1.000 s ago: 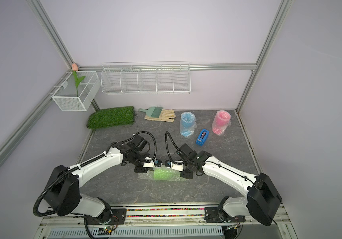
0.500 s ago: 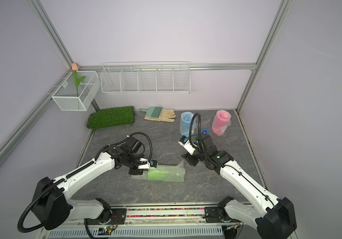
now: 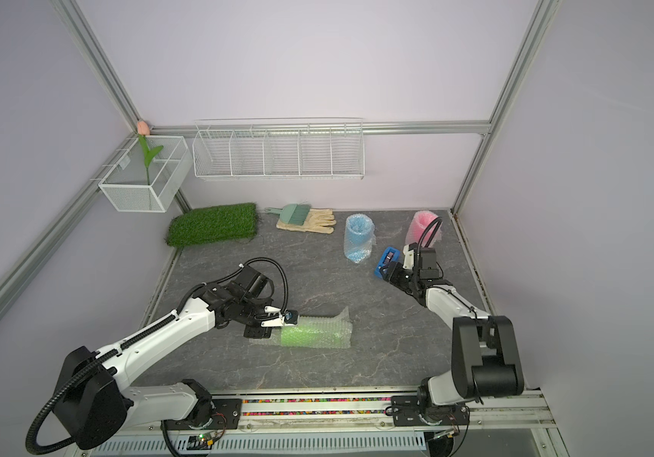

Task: Wrap wine glasses in bubble wrap
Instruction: Pull the tape from the tape cutter.

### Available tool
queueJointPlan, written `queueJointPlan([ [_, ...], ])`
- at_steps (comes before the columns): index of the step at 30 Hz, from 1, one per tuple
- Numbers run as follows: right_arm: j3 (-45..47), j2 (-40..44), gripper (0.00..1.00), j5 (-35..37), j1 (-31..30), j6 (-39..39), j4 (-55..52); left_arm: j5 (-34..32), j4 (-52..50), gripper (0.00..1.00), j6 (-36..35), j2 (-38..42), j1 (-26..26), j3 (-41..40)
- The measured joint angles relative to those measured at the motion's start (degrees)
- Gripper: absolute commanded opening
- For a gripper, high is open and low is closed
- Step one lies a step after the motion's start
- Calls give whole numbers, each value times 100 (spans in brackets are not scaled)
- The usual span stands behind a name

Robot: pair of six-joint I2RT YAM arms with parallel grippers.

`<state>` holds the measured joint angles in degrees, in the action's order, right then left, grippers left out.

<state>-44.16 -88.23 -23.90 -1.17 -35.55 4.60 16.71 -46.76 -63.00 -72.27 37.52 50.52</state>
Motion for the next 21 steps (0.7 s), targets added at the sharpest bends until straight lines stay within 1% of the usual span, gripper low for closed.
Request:
queueJointPlan([
  [4, -229, -920, 36, -363, 278, -616, 796, -85, 157, 5, 7, 297, 0, -289],
  [9, -472, -1556, 34, -614, 310, -1078, 1486, -144, 284, 5, 39, 522, 0, -501],
  [16, -533, -1932, 25, -879, 306, -1510, 2177, -175, 363, 5, 39, 455, 0, -501],
  [21, -501, -2026, 12, -914, 308, -1781, 2367, -175, 365, 5, 39, 398, 0, -501],
])
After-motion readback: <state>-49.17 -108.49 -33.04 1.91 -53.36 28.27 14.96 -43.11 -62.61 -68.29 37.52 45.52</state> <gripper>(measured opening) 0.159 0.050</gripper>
